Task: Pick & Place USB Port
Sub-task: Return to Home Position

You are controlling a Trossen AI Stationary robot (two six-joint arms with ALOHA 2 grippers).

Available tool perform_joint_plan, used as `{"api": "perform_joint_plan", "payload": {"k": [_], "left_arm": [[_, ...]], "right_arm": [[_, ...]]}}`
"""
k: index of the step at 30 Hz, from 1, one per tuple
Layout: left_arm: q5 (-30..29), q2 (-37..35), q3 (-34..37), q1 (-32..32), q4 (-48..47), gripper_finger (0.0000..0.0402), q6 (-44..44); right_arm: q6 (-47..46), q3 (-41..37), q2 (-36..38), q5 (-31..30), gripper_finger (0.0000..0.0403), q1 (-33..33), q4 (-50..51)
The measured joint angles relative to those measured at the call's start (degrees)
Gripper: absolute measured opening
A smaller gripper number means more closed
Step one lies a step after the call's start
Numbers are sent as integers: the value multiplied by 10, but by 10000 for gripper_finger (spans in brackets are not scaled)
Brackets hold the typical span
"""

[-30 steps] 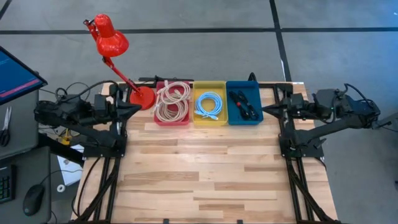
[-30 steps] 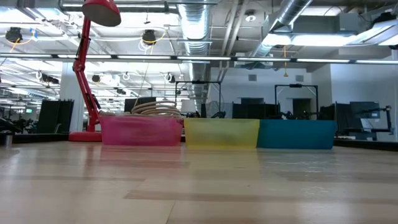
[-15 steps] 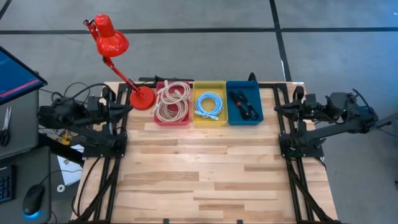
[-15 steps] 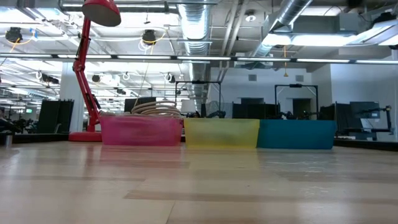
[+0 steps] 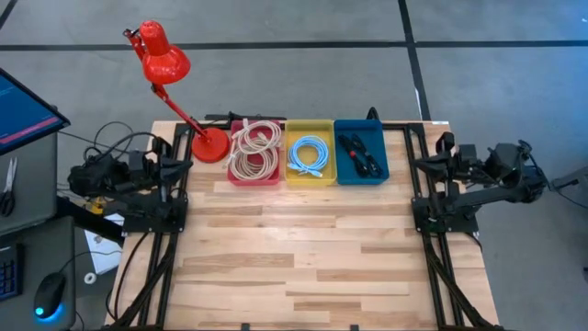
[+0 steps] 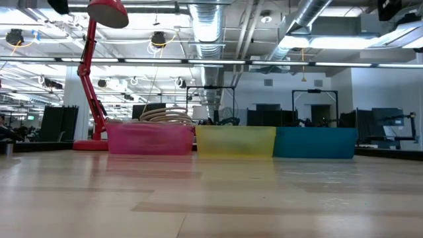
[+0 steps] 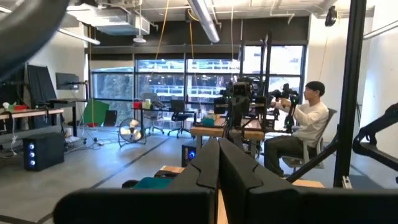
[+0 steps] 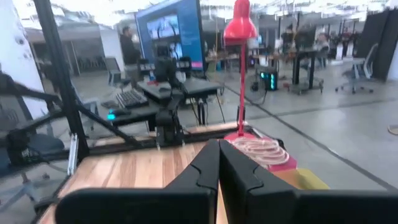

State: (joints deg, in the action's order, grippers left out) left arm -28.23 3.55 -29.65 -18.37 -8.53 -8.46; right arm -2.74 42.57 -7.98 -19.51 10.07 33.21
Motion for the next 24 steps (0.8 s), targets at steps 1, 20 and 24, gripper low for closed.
{"api": "perform_joint_plan", "payload": {"k": [1, 20, 24], "left_arm": [[0, -7, 7, 0, 1, 4, -2], [-4, -35, 94, 0, 35, 5, -14], [-5, -35, 138, 0, 64, 4, -14]], "right_arm": [[2, -8, 11, 0, 0, 0, -7], [30, -126, 77, 18, 0, 0, -62], [33, -178, 77, 17, 0, 0, -121]]}}
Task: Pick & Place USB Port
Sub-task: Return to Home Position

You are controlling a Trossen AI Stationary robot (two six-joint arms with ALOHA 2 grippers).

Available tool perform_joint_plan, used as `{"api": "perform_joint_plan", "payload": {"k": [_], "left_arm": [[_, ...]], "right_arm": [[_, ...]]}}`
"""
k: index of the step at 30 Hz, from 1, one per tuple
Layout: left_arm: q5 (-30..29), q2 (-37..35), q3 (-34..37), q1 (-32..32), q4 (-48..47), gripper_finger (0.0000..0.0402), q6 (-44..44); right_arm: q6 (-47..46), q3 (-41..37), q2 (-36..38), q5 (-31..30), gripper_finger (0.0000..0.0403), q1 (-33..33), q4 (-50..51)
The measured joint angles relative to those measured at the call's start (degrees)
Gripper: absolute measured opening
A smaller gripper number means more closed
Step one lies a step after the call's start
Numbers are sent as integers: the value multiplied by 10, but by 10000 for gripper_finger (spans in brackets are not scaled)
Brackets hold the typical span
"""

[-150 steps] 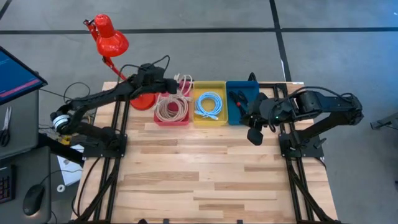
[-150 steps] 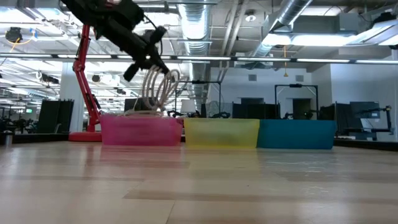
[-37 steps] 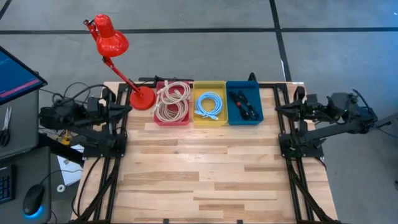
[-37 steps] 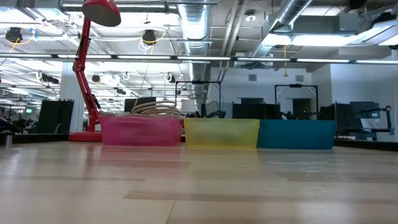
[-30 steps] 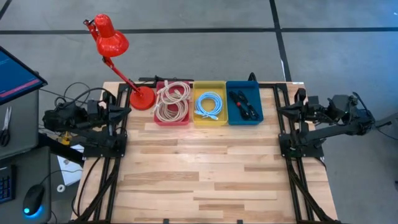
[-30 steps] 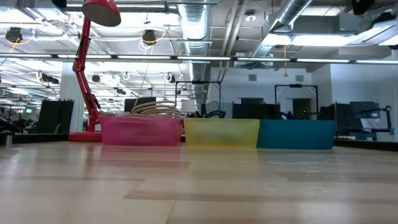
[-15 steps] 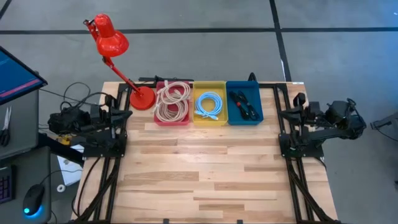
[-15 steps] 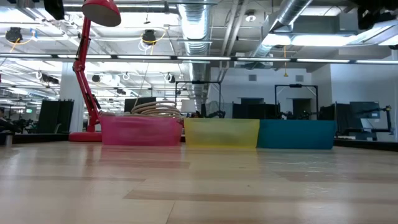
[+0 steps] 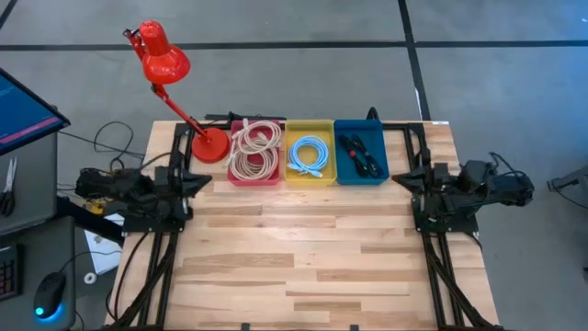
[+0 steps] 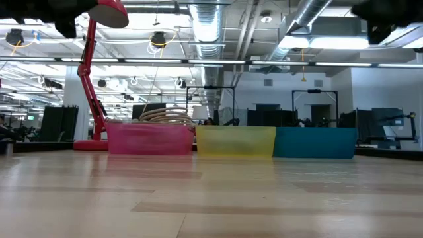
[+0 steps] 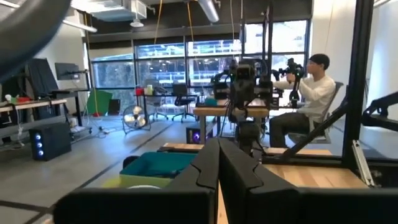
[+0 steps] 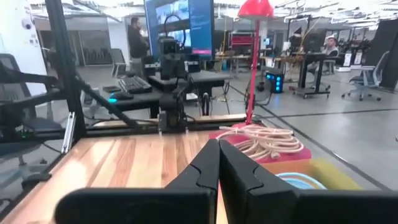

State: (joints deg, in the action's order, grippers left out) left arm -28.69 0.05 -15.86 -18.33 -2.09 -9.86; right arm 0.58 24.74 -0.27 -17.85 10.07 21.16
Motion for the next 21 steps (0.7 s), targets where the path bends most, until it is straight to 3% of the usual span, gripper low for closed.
{"api": "perform_joint_plan", "payload": {"k": [9, 13, 21], "left_arm": [[-5, 0, 109, 0, 108, 4, 11], [-20, 0, 148, 0, 155, 5, 15], [-22, 0, 156, 0, 165, 5, 24]], "right_arm": [[-11, -111, 0, -2, 0, 0, -113], [-40, -144, 0, -17, 0, -1, -111], [-65, -171, 0, -3, 0, 0, -108]]}}
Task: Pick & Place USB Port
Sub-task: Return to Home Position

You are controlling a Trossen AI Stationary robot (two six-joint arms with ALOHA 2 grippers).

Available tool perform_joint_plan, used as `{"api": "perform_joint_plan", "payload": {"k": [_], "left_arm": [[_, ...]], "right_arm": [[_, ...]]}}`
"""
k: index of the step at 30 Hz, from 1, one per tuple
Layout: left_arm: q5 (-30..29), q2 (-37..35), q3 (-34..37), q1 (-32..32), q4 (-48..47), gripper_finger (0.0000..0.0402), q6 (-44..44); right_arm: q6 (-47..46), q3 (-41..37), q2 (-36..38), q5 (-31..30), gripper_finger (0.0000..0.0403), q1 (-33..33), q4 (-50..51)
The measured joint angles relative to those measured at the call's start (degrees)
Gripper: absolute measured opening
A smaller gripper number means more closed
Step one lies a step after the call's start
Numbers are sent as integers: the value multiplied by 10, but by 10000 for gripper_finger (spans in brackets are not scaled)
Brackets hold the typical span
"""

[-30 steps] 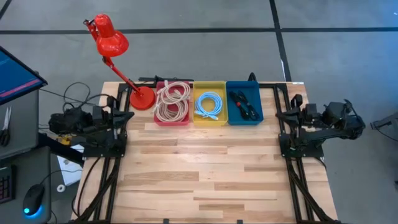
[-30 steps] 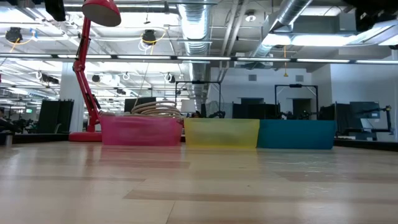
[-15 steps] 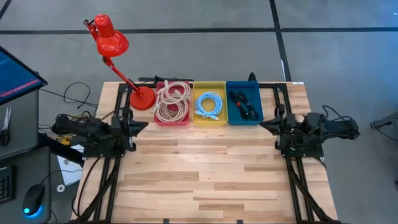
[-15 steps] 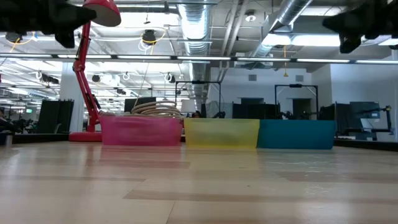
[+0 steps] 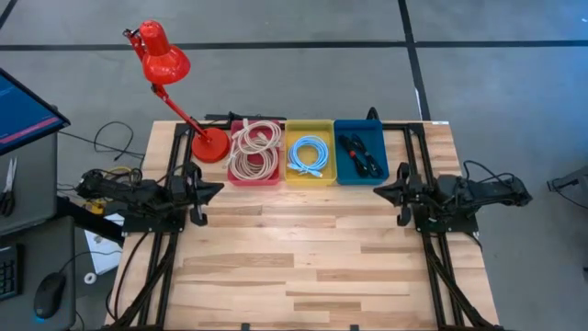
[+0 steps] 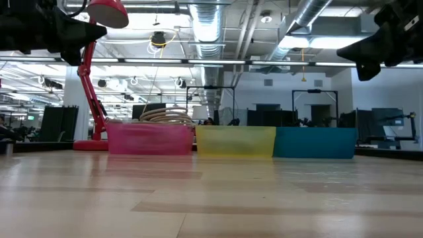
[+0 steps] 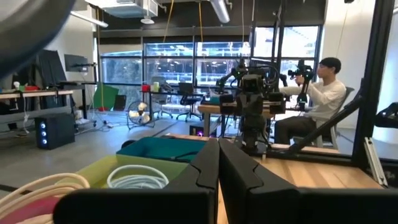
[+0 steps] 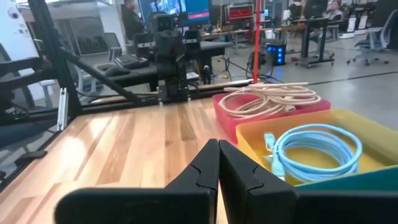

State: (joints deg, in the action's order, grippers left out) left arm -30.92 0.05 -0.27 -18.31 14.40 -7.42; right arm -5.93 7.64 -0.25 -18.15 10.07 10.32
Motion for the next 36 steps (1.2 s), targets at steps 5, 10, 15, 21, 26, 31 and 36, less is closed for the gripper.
{"api": "perform_joint_plan", "payload": {"k": [5, 10, 15, 21, 26, 31, 36], "left_arm": [[0, 0, 0, 0, 1, 7, 2], [0, 0, 0, 0, 2, 5, 4], [0, 0, 0, 0, 3, 7, 9], [1, 0, 0, 0, 6, 5, 21], [1, 0, 0, 0, 11, 7, 21], [1, 0, -1, 0, 11, 5, 21], [1, 0, -1, 0, 11, 6, 21]], "right_arm": [[4, 0, 0, -21, 0, -7, -2], [0, 0, 0, -27, 0, -19, -3], [-1, 0, 0, -25, 0, -27, -3], [-12, 0, 0, 52, 0, -27, -7], [-12, -25, 0, 92, 0, -27, -48], [-12, -58, 0, 111, 0, -26, -88], [-4, -66, 0, 187, 0, -26, -98]]}}
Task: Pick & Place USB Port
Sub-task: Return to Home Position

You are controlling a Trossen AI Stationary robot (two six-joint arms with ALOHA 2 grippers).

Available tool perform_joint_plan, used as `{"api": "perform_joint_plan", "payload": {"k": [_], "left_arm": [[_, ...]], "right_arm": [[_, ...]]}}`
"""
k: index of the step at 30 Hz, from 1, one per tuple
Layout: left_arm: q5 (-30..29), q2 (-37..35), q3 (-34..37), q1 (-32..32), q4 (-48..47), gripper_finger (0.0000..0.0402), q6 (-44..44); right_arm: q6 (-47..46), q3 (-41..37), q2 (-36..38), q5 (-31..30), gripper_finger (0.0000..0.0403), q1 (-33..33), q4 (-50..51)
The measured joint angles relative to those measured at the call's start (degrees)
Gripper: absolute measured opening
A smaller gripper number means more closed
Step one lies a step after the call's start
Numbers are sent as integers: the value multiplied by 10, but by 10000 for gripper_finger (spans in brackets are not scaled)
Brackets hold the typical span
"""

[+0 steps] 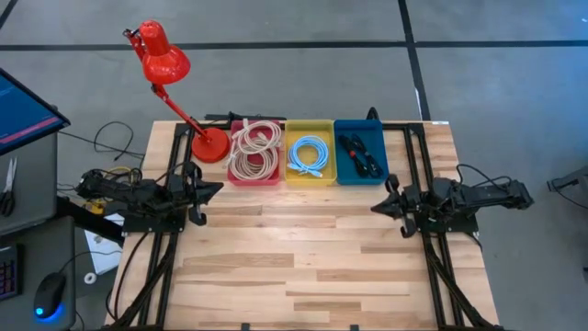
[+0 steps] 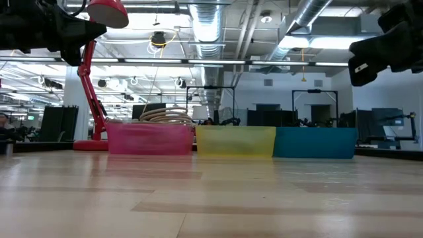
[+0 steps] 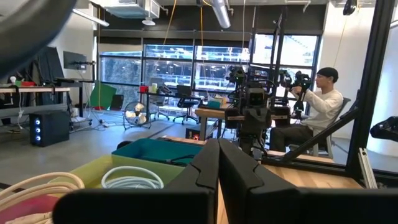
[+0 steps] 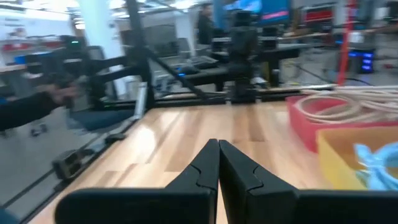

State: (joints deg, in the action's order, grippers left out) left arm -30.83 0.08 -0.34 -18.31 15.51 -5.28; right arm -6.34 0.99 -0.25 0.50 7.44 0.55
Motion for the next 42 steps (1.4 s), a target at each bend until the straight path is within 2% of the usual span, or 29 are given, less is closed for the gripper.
{"api": "perform_joint_plan", "payload": {"k": [3, 8, 13, 42], "left_arm": [[0, 0, 0, 0, 0, 8, 0], [0, 0, 0, 0, 0, 5, 0], [0, 0, 0, 0, 9, 7, 0], [-9, 4, 0, 0, 11, 12, 0]], "right_arm": [[5, 0, -8, 20, 0, 4, -3], [3, 0, -21, 20, 0, 8, -3], [-41, 0, -22, 20, 0, 6, -3], [-42, 0, -22, 20, 0, 7, -2]]}}
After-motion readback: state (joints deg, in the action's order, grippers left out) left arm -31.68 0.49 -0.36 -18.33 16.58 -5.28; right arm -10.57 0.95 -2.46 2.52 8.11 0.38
